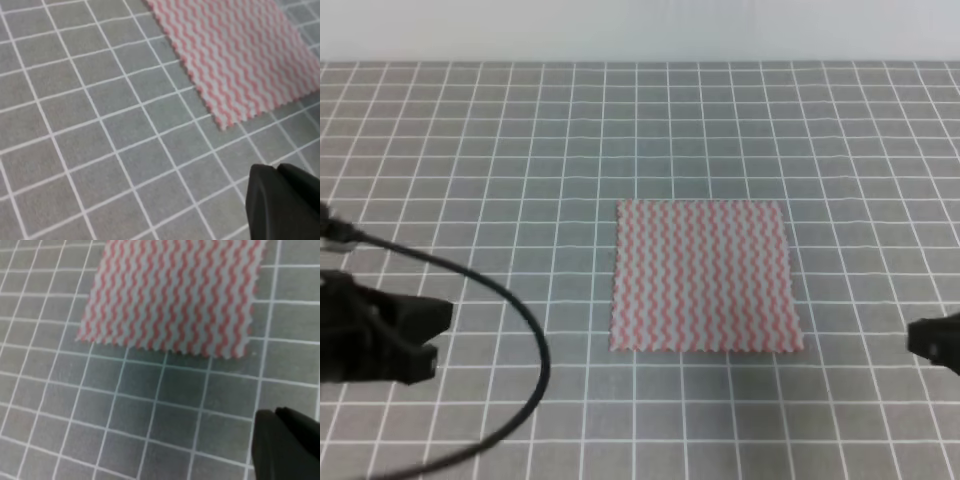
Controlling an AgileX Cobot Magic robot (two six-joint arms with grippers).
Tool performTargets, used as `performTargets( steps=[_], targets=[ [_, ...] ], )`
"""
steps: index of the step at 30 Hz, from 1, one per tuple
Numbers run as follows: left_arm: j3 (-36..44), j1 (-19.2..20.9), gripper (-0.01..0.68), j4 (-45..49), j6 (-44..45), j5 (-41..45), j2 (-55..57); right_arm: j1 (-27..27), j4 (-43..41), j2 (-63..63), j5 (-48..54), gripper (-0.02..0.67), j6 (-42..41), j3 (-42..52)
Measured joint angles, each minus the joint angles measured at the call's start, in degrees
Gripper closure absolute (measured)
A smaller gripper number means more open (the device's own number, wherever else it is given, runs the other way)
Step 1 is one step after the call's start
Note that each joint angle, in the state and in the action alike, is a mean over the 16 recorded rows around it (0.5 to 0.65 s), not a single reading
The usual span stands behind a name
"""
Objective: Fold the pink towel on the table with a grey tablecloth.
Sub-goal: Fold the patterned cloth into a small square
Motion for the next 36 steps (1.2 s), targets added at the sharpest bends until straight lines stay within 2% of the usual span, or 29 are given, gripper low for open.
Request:
performTargets(
  steps=[12,17,27,36],
  targets=[
    [-7.85,-11.31,0.673,1.81,3.75,-8.29,17.25,8.03,-15.87,21.43,0.46,0.664,10.41,-11.58],
    [-12.49,-14.16,0.673,2.56,3.57,-9.85,24.41,9.42,-19.3,28.28,0.26,0.65,12.85,-15.3],
    [-21.97,-14.78,0.673,2.77,3.41,-8.53,37.03,9.84,-19.56,38.72,1.63,0.548,12.86,-22.46],
    [-24.65,-14.79,0.673,3.2,3.6,-8.33,41.72,11.37,-19.73,44.22,4.42,0.489,13.34,-27.67]
  ],
)
